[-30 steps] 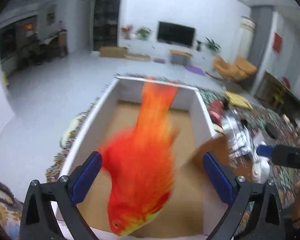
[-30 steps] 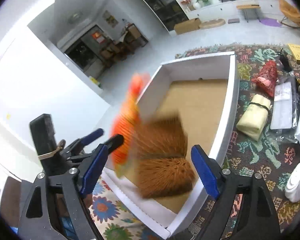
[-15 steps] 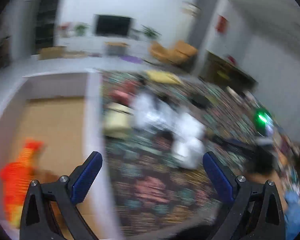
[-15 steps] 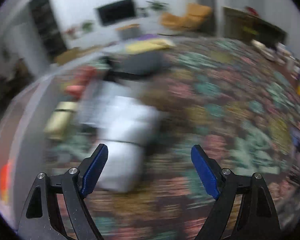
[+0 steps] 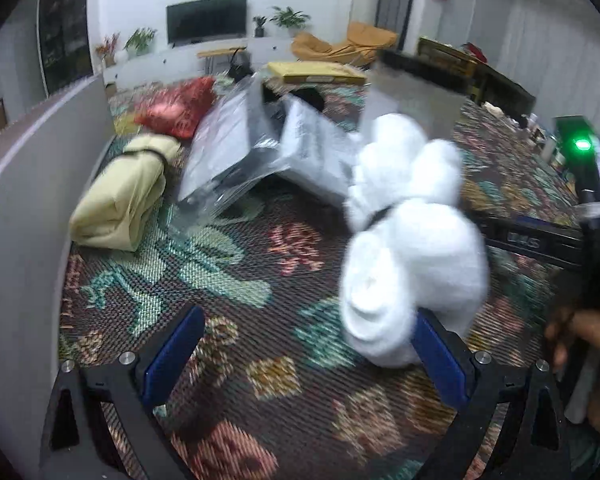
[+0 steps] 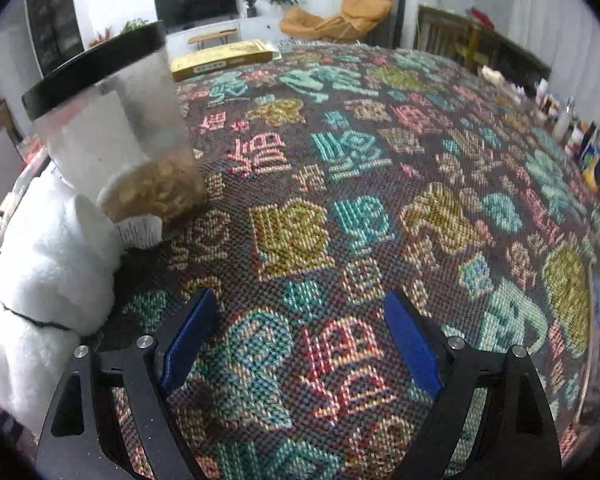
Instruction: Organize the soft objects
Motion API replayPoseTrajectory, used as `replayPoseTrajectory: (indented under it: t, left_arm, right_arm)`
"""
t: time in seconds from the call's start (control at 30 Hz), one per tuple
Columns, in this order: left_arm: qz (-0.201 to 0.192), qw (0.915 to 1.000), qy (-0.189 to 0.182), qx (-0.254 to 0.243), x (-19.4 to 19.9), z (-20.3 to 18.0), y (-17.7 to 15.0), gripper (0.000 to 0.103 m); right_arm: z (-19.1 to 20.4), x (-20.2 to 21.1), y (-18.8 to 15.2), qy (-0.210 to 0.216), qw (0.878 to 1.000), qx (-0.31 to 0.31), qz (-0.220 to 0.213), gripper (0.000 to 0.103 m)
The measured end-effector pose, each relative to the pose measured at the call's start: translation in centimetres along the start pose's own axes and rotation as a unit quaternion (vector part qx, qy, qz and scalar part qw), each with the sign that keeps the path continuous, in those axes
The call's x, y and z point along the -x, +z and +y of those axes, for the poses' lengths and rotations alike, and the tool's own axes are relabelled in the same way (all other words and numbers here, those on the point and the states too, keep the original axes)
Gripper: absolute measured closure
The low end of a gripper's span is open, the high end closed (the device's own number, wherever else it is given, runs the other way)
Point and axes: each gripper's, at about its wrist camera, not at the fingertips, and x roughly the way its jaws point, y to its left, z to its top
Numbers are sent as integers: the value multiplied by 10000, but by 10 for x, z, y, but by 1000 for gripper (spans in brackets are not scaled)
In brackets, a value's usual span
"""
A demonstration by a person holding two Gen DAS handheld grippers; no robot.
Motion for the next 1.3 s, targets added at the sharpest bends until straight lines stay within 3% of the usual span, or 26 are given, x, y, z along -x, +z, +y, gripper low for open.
replayPoseTrajectory:
  t: [0.1,0.3,0.5,1.3]
  left_arm:
    - [47,9992,-245,315,-10,13,0,3]
    - [-57,9981,-431,437,-12,26,-4,1]
    - [25,9993,-257,265,-12,20,-6,0]
    - [17,9991,-289,294,-10,17,-5,0]
  right_arm:
    - [4,-2,-1,-34,9999,88,38,11]
    - [3,0,-4,-40,9999,-103,4,9]
    - [4,1,-4,-42,9999,-104,3,9]
    - [3,0,-4,-50,9999,-105,3,9]
